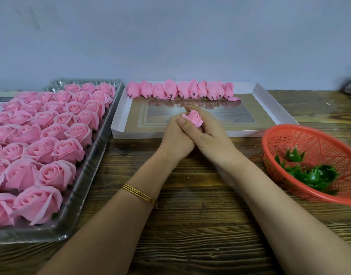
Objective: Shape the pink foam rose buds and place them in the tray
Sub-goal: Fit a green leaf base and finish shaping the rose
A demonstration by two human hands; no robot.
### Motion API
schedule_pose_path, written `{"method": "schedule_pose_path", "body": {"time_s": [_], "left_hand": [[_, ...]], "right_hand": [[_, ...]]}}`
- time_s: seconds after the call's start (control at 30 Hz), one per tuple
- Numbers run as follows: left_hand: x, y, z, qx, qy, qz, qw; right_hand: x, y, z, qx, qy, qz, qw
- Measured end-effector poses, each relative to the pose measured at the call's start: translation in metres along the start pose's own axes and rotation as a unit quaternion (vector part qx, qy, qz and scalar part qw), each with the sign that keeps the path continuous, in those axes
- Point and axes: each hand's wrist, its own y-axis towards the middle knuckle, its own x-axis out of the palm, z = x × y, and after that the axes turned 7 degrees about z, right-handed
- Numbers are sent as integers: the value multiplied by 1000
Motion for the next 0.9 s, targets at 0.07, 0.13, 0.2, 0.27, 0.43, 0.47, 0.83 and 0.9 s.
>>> {"method": "schedule_pose_path", "body": {"time_s": [0.07,0.13,0.2,0.27,0.43,0.47,0.83,0.9], "left_hand": [[0,0,0,-5,4,2,1000],[0,1,0,-6,11,3,1000],[0,2,0,-5,4,7,1000],[0,1,1,-7,-29,8,1000],[-2,-4,5,-16,-97,-29,995],[-3,-4,5,-12,-93,-42,995],[-6,-4,1,-74,-161,-209,962],[-6,-3,0,-85,-172,-228,955]], "right_hand": [[-1,0,-3,-40,-14,2,999],[-2,1,-4,-57,-29,-2,998],[-3,2,-5,-53,-30,-14,998],[-5,2,-5,-18,-15,-28,999],[-19,14,-7,101,130,24,986],[-23,16,-9,110,182,36,976],[-26,15,-9,89,254,5,963],[-25,14,-9,86,244,-15,966]]}}
